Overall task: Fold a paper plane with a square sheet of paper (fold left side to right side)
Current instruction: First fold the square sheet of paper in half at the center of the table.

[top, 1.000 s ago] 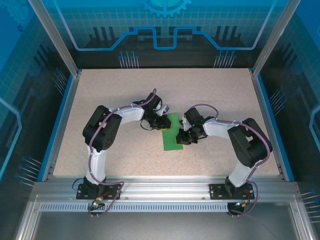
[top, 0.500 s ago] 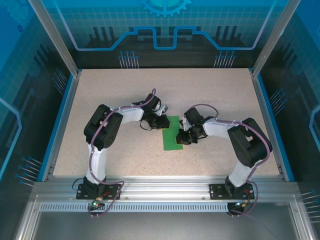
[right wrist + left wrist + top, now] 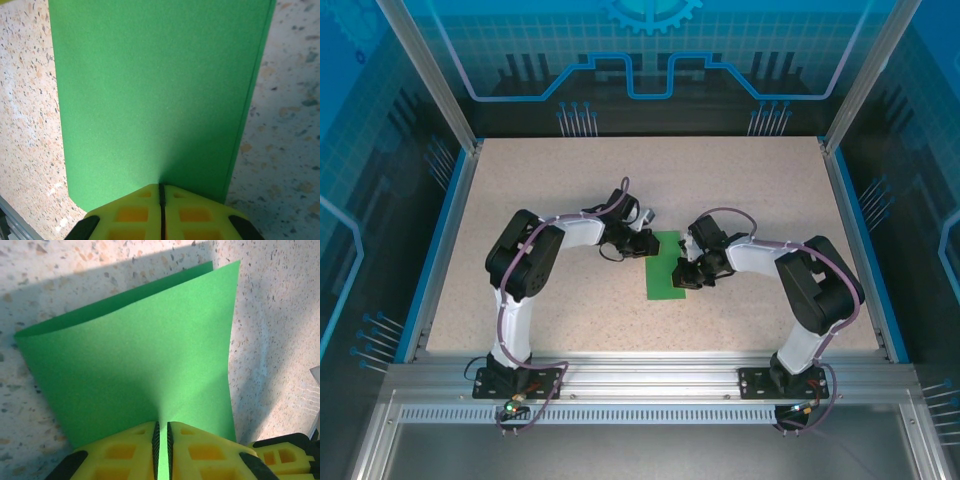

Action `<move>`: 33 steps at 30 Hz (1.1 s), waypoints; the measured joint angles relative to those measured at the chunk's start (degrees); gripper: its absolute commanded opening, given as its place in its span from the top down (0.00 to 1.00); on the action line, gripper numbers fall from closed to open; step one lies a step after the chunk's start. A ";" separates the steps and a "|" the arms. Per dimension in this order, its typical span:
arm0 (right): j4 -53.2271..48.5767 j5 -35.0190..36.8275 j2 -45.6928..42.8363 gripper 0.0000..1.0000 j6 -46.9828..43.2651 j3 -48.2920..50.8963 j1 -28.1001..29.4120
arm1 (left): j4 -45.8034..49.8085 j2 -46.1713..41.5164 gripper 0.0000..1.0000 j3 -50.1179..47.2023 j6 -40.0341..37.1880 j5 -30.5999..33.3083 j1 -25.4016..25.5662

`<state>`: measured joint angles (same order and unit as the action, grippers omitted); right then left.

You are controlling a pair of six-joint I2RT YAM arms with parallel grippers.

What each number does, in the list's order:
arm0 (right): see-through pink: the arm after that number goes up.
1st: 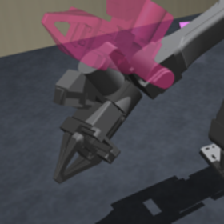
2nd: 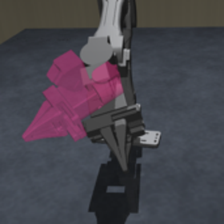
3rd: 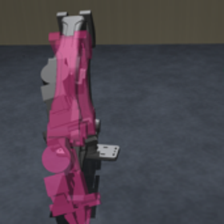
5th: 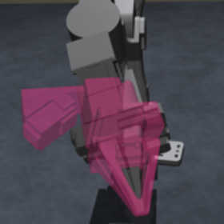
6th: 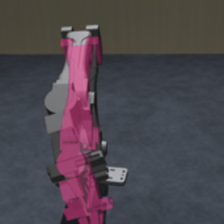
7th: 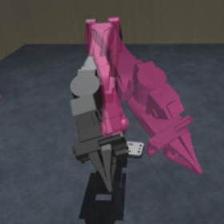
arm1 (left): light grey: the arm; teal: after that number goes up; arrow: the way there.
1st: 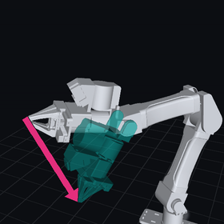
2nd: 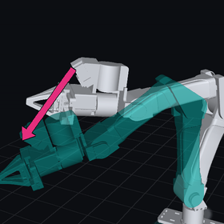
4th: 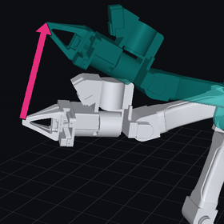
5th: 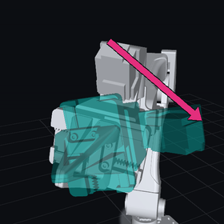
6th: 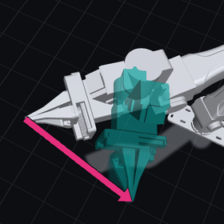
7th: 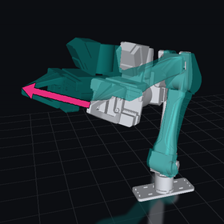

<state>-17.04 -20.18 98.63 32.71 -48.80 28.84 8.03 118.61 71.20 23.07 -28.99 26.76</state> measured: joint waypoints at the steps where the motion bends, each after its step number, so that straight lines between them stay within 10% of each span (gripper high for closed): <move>1: 0.02 0.00 0.00 0.91 0.00 0.02 0.00 | -0.02 0.00 0.84 0.02 0.15 0.02 -0.07; 33: 10.86 -2.80 -2.43 0.83 7.69 6.23 -0.02 | 5.49 3.87 0.72 11.91 -0.98 6.27 -7.19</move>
<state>-6.17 -22.98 96.20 40.40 -42.57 28.82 13.52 122.48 83.11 22.09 -22.72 19.57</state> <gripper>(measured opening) 0.133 0.280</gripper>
